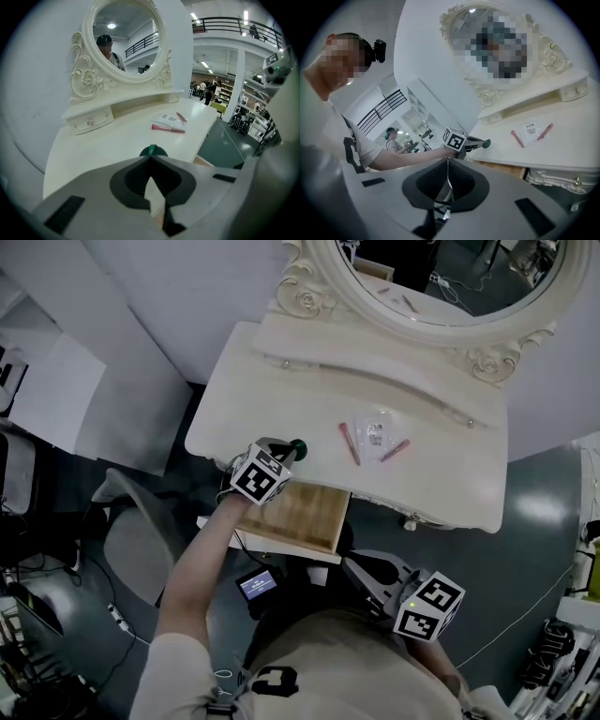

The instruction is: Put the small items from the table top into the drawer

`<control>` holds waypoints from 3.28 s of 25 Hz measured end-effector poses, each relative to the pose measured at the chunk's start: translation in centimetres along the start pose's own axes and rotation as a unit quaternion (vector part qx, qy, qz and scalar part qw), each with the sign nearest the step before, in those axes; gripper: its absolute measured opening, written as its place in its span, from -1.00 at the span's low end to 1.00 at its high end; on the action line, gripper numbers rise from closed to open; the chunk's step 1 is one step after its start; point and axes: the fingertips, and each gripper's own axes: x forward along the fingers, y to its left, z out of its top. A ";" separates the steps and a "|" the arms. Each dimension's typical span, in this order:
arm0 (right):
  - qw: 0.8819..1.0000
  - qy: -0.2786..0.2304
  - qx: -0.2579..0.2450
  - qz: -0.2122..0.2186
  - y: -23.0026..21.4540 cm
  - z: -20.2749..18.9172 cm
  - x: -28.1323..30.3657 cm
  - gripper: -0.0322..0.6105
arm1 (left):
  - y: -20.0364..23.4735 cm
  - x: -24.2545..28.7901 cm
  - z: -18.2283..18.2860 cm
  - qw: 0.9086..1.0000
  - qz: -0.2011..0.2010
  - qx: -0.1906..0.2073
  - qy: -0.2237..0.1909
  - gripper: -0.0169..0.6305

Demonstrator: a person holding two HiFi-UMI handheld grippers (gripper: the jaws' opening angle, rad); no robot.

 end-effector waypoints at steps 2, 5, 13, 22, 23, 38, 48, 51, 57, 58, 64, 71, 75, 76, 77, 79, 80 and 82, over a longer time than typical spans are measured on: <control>1.000 -0.001 -0.003 0.002 0.2 0.0 0.0 -0.81 | -0.1 -0.3 -0.1 1.000 0.001 0.001 0.002 -0.77; 1.000 -0.001 -0.003 0.003 0.4 -0.1 0.0 -0.81 | -0.3 -0.7 0.0 1.000 0.003 0.008 -0.002 -0.77; 1.000 0.004 -0.008 0.009 1.1 -0.2 0.3 -0.81 | -0.4 -2.2 -0.4 1.000 0.009 0.008 -0.008 -0.77; 0.999 0.015 -0.015 0.025 1.7 -0.4 0.9 -0.81 | -0.5 -4.0 -1.3 1.000 0.019 -0.003 -0.018 -0.77; 0.999 0.016 -0.016 0.026 1.8 -0.4 1.0 -0.81 | -0.4 -4.2 -1.5 1.000 0.021 -0.005 -0.018 -0.77; 0.998 0.028 -0.041 0.048 4.0 -0.4 2.5 -0.81 | -0.8 -7.5 -4.5 0.999 0.034 -0.015 -0.021 -0.77; 0.997 0.036 -0.047 0.055 5.2 -0.9 3.9 -0.81 | 0.2 -9.7 -5.8 0.998 0.045 -0.019 -0.027 -0.77; 0.997 0.037 -0.048 0.056 5.4 -0.8 4.4 -0.81 | 0.1 -10.0 -5.6 0.998 0.044 -0.020 -0.033 -0.77; 0.996 0.044 -0.048 0.062 5.8 -1.1 5.1 -0.81 | -0.7 -10.3 -6.5 0.998 0.040 -0.026 -0.033 -0.77; 0.996 0.046 -0.048 0.064 5.9 -1.1 5.2 -0.81 | -0.8 -10.4 -6.7 0.998 0.040 -0.028 -0.034 -0.77; 0.996 0.046 -0.044 0.065 5.8 -1.1 5.5 -0.81 | -1.7 -10.1 -7.7 0.998 0.033 -0.036 -0.030 -0.77; 0.996 0.045 -0.040 0.065 5.5 -1.0 5.2 -0.81 | -2.9 -9.6 -8.7 0.998 0.028 -0.044 -0.020 -0.77; 0.997 0.039 -0.034 0.059 5.0 -0.9 4.8 -0.81 | -3.6 -9.0 -8.7 0.999 0.025 -0.038 -0.019 -0.77; 0.997 0.037 -0.034 0.058 4.9 -0.8 4.7 -0.81 | -3.8 -8.8 -8.7 0.999 0.024 -0.036 -0.018 -0.77; 0.997 0.035 -0.033 0.056 4.8 -0.8 4.5 -0.81 | -4.0 -8.7 -8.8 0.999 0.023 -0.034 -0.015 -0.77; 0.998 0.030 -0.030 0.052 4.5 -0.7 4.2 -0.81 | -4.4 -8.4 -8.9 0.999 0.018 -0.029 -0.008 -0.77; 0.998 0.028 -0.028 0.050 4.4 -0.7 4.1 -0.81 | -4.6 -8.3 -8.9 1.000 0.016 -0.026 -0.006 -0.77; 0.998 0.026 -0.024 0.048 4.3 -0.7 3.9 -0.81 | -5.0 -8.0 -8.8 1.000 0.011 -0.021 -0.004 -0.77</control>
